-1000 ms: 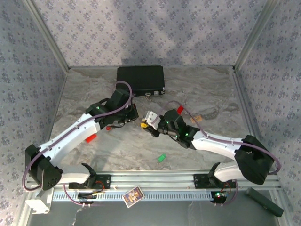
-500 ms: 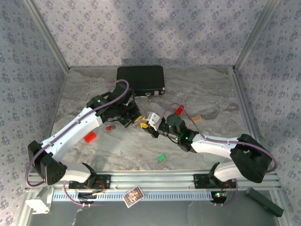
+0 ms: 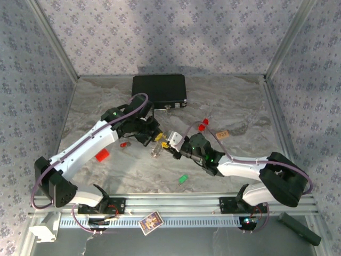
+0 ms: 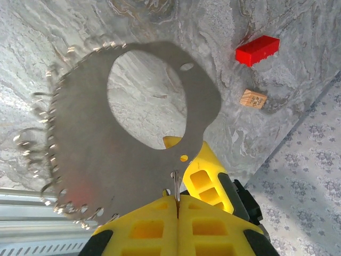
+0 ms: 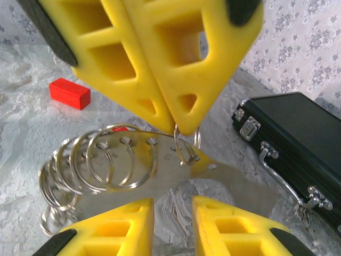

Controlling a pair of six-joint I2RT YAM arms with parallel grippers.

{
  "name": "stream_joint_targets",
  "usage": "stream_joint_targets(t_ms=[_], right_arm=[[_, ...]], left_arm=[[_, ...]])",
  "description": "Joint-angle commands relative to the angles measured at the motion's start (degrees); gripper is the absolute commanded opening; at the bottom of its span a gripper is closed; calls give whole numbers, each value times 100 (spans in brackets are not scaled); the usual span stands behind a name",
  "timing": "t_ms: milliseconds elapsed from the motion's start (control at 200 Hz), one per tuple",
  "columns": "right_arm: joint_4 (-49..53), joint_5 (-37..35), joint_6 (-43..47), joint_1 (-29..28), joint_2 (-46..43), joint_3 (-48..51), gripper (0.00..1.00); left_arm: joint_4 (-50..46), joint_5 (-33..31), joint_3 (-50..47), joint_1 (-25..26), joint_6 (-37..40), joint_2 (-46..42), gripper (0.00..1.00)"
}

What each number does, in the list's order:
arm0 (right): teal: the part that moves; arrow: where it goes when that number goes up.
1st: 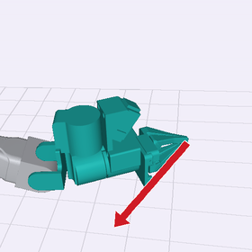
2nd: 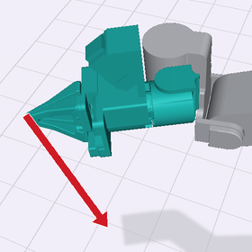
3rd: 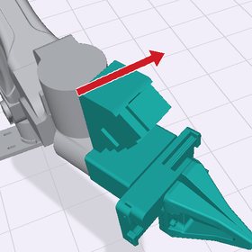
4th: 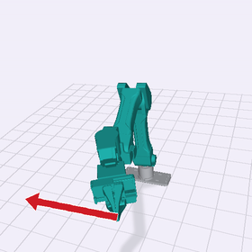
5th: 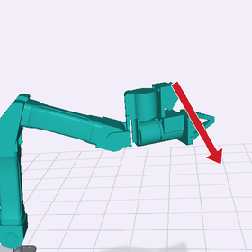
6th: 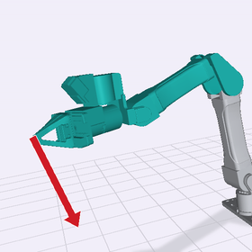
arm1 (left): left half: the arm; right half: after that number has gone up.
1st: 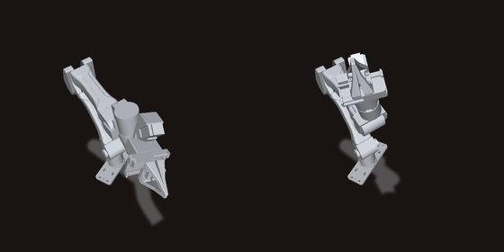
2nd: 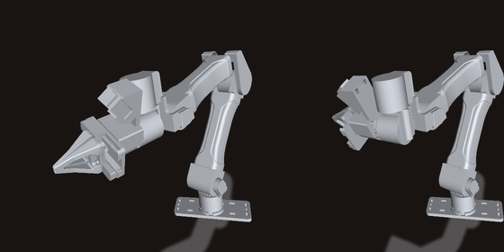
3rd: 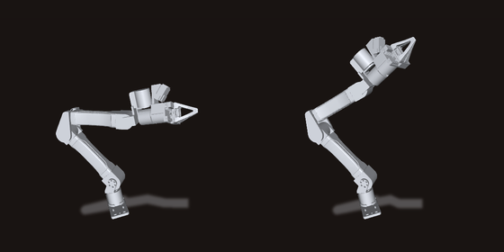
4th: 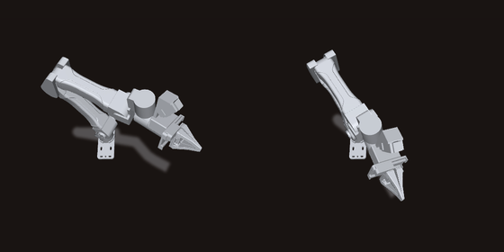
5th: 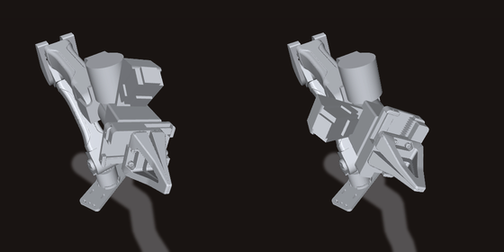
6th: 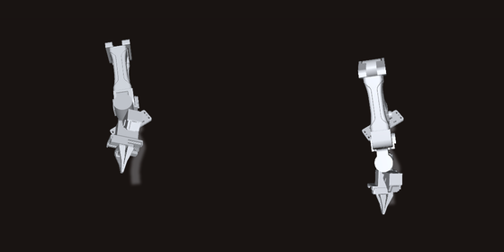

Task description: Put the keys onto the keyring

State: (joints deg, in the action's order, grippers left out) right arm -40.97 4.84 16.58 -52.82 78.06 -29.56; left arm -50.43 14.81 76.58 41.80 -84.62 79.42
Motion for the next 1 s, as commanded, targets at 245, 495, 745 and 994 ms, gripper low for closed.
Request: stream_joint_targets(t_ms=[245, 495, 745, 994], right_arm=[[-408, -329, 185, -16, -374, 206, 26], [-500, -190, 232, -27, -385, 180, 26], [-644, -81, 253, -96, -382, 178, 26], [-658, -122, 293, -126, -318, 87, 21]], left_arm=[[-80, 229, 41, 23, -217, 91, 0], [-95, 237, 60, 30, -247, 100, 0], [-72, 238, 42, 29, -254, 95, 0], [-10, 303, 6, 33, -312, 108, 0]])
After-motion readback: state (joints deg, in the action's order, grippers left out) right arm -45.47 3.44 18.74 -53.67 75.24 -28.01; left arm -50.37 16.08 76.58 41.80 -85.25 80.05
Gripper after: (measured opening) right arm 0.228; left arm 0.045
